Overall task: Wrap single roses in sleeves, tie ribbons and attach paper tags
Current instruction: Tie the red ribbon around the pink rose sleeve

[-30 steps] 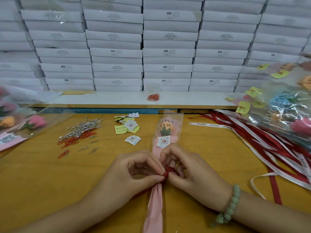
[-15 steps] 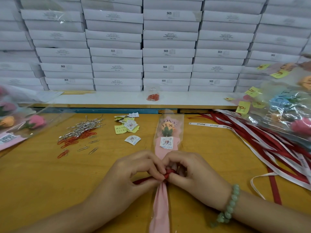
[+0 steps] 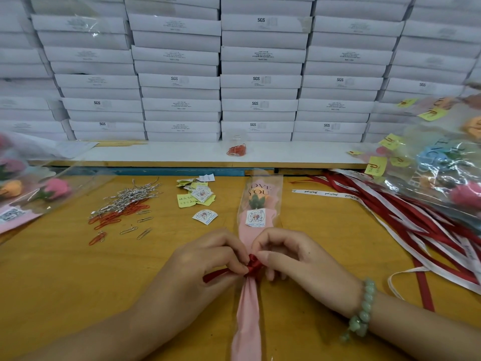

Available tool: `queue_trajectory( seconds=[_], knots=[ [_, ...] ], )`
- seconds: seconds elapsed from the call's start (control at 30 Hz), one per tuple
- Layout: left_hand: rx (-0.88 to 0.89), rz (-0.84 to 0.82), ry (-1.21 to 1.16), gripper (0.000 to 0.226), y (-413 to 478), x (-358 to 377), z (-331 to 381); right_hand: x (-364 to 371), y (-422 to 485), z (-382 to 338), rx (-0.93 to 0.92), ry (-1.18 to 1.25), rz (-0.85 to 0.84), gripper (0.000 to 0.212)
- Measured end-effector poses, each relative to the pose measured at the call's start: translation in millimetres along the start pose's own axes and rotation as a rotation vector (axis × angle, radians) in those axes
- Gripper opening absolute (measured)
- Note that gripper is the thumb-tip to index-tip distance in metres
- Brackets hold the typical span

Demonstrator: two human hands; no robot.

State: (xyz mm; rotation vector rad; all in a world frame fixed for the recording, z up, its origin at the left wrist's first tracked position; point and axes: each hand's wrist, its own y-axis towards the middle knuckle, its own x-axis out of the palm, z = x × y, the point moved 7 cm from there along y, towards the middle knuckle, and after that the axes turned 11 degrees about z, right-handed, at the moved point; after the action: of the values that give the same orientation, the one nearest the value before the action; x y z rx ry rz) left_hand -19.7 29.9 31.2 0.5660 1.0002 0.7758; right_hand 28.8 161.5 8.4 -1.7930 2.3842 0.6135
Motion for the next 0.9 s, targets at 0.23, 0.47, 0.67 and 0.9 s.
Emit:
queue_trajectory(
  seconds=[0.23,0.47,0.67,0.9],
  knots=[
    [-0.018,-0.001,-0.029,0.015,1,1,0,-2,3,2,0.004,0.039,0.039,0.013],
    [-0.217,-0.006,-0.116,0.009,3,-1,-14,-9,4,4,0.051,-0.011,0.044,0.017],
    [-0.418,-0.115,-0.281,0.009,0,5,-29,-17,9,9,0.192,0.007,-0.117,0.023],
    [-0.550,-0.271,-0.416,0.017,-3,13,-40,-19,8,15,0.250,0.089,-0.314,0.011]
  ],
)
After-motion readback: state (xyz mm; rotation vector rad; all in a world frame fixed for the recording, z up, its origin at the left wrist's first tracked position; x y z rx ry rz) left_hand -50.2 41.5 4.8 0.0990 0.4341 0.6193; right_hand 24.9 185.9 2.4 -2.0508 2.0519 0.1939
